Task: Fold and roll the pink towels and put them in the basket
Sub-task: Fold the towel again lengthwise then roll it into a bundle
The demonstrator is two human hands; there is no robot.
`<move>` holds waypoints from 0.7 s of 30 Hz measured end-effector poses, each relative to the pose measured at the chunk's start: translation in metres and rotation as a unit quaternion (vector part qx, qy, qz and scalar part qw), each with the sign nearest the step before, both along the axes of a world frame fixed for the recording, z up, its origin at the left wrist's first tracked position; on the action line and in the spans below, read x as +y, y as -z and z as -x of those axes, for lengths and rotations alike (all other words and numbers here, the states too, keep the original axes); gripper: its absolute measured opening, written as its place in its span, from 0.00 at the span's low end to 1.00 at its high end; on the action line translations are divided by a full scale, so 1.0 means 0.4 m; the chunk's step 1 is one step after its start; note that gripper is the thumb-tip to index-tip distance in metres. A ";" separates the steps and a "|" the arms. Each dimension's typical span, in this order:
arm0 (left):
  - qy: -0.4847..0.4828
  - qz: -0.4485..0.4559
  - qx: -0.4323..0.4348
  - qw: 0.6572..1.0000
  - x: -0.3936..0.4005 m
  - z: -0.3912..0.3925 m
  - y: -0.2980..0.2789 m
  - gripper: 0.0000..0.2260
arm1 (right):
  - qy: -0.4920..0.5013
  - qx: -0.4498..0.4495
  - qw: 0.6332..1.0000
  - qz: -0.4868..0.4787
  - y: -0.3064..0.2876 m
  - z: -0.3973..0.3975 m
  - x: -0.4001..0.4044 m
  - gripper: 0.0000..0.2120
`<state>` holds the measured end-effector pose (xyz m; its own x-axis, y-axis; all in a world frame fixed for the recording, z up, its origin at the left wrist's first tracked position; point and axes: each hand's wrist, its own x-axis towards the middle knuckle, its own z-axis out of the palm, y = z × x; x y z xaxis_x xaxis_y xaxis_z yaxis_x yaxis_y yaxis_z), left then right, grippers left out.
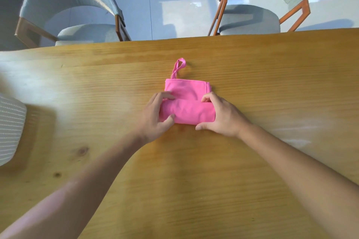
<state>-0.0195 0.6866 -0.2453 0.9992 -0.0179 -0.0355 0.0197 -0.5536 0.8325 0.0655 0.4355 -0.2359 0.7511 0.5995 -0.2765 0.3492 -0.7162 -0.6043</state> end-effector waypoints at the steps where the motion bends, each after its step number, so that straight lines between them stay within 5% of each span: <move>1: 0.021 -0.040 -0.003 0.999 0.007 0.006 0.008 0.26 | -0.002 0.031 1.000 0.004 -0.005 -0.008 0.000 0.38; 4: 0.030 -0.092 0.040 0.995 0.017 0.016 0.029 0.39 | 0.046 0.070 0.996 -0.019 -0.007 -0.020 0.007 0.34; 9: -0.043 -0.058 0.044 0.996 0.015 -0.004 0.032 0.35 | 0.168 0.141 0.973 -0.069 0.000 -0.027 0.020 0.33; 15: -0.092 0.014 0.086 0.992 0.014 -0.062 0.016 0.30 | 0.195 0.095 0.976 -0.017 0.019 -0.052 0.055 0.27; 21: -0.182 0.110 0.148 0.966 0.002 -0.101 0.010 0.39 | 0.257 0.110 0.960 -0.030 0.024 -0.044 0.067 0.26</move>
